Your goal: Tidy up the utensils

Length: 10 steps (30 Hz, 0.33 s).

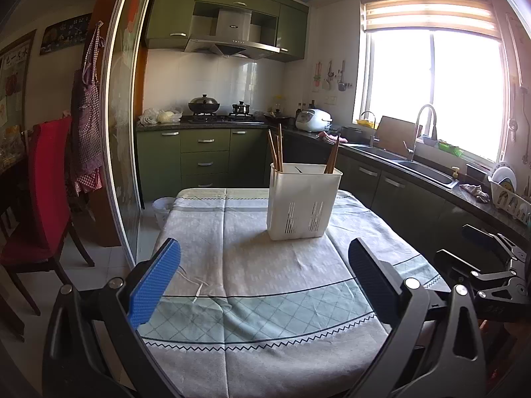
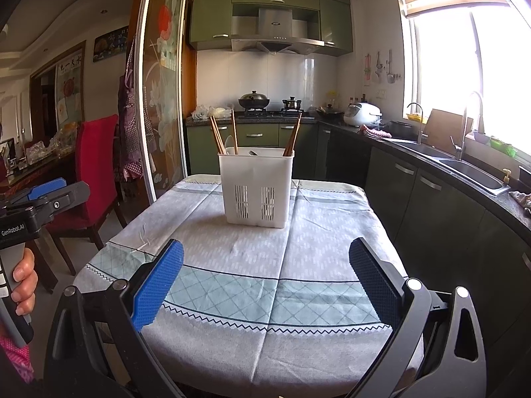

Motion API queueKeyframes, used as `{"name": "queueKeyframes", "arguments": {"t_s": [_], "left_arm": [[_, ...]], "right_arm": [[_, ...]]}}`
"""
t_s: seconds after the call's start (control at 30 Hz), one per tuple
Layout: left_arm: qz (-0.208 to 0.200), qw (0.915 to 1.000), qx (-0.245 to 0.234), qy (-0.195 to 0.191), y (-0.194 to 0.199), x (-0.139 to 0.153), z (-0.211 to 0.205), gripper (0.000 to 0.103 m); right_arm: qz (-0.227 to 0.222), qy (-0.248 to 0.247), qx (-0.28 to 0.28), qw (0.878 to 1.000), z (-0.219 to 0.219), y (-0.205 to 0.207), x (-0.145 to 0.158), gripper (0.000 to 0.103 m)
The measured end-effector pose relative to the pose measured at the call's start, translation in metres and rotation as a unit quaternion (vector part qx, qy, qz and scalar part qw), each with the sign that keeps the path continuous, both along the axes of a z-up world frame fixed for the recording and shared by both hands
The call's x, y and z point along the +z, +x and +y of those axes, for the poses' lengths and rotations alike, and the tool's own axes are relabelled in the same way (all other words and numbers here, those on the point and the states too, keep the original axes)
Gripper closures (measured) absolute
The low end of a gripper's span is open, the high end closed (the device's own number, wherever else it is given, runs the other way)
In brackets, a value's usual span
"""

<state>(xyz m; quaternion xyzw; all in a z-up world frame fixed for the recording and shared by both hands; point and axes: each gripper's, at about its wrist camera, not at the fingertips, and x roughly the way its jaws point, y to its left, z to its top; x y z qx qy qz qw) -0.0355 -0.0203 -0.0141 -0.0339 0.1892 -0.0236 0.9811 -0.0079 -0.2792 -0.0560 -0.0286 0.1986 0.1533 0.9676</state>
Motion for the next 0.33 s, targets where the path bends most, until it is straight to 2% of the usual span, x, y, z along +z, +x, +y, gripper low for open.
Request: {"name": "queueKeyframes", "arguments": {"t_s": [0.17,0.33], "left_arm": [[0.009,0.9999,-0.003,-0.008,0.0024,-0.0005,0.0047,0.007],[0.013,0.9998,0.013,-0.003,0.0048,-0.0024,0.0077,0.007]], "right_arm": [[0.000,0.001,-0.001,1.000,0.0004,0.0000,0.0001,0.005],[0.000,0.000,-0.001,1.000,0.0007,0.0000,0.0000,0.005]]}}
